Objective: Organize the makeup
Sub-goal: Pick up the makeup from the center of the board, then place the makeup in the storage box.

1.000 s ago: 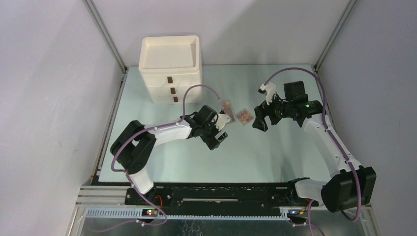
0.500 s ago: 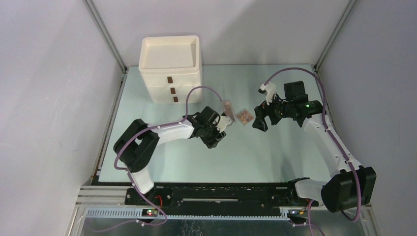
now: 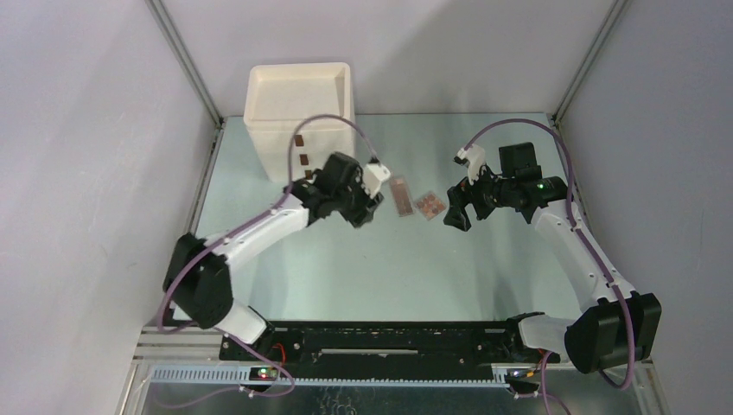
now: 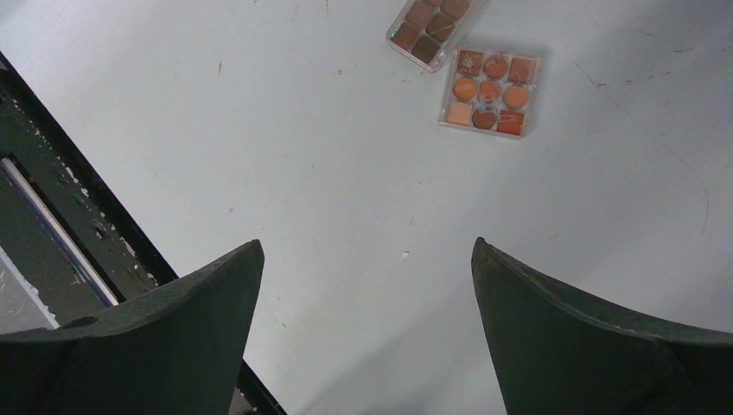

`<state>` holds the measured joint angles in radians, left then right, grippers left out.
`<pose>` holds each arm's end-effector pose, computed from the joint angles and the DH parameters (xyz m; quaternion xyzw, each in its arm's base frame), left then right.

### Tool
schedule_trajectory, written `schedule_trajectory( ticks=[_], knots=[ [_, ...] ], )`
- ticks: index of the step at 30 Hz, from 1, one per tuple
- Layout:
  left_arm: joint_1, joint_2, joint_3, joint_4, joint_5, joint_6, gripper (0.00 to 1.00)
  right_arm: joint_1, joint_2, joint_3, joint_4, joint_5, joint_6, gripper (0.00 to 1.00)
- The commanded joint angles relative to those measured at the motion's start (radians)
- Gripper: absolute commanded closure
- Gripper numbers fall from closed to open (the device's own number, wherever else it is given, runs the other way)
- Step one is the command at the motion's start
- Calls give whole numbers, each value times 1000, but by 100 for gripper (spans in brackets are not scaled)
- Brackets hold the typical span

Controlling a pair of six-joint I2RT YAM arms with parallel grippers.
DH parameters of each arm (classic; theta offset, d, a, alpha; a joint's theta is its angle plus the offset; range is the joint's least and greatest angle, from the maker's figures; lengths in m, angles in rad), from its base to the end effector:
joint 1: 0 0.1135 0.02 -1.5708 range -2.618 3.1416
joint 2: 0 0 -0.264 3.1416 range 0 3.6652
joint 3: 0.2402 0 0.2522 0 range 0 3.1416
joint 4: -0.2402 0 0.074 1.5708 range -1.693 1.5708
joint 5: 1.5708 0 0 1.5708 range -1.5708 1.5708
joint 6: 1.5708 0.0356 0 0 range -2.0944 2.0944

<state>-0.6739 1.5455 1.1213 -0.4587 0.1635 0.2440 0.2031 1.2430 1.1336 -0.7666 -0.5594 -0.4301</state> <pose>0.2547 -0.2108 0.2470 0.4404 0.8290 -0.1468 0.3119 0.2428 0.0693 0.3163 -0.3707 0.8295 0.2208 0.3545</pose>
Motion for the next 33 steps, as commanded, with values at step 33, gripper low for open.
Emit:
schedule_trajectory(
  ticks=[33],
  knots=[
    [415, 585, 1316, -254, -89, -91, 55, -8, -28, 0, 2, -5, -13, 1]
  ],
)
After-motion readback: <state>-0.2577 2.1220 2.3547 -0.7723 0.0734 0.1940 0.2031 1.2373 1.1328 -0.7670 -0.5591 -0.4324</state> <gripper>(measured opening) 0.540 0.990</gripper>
